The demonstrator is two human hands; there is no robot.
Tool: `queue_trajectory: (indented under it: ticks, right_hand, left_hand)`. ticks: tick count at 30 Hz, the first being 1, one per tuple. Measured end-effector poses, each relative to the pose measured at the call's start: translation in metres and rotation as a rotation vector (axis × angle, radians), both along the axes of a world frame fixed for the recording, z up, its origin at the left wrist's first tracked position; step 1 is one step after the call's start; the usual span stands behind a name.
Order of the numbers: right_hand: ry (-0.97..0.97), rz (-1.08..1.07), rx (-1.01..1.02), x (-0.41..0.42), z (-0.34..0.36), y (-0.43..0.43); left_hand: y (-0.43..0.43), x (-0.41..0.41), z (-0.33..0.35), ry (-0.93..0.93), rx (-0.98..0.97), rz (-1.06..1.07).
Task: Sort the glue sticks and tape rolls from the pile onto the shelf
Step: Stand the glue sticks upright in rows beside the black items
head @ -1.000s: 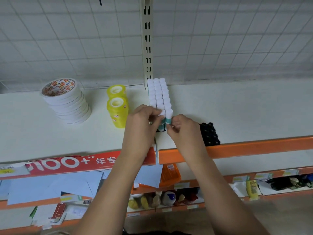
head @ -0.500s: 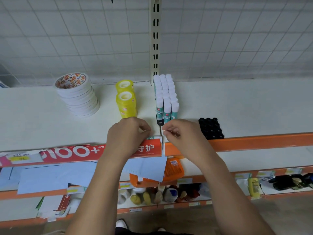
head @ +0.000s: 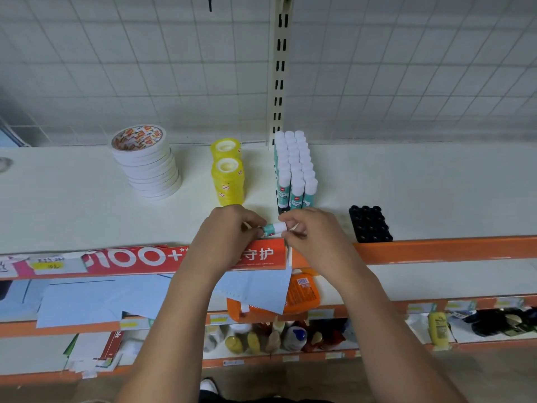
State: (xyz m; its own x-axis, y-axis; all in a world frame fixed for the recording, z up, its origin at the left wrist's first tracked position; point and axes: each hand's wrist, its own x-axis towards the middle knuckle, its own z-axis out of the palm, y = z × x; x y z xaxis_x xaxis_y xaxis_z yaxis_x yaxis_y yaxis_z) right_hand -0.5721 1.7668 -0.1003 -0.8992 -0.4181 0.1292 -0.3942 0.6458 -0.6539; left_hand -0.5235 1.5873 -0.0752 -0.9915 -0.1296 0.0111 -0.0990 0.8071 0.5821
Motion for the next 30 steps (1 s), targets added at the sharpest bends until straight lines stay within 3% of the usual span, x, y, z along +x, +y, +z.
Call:
queue_trajectory:
  ticks: [14, 23, 30]
  right_hand:
    - [0.016, -0.096, -0.136, -0.002, 0.004, 0.002]
    - [0.066, -0.3, -0.16, -0.014, 0.008, 0.014]
    - [0.066, -0.323, -0.143, -0.022, 0.01, 0.009]
  left_hand:
    - [0.014, -0.014, 0.0, 0.126, -0.134, -0.117]
    - [0.027, -0.026, 0.006, 0.327, 0.239, -0.088]
    - [0.038, -0.035, 0.004, 0.404, 0.397, 0.03]
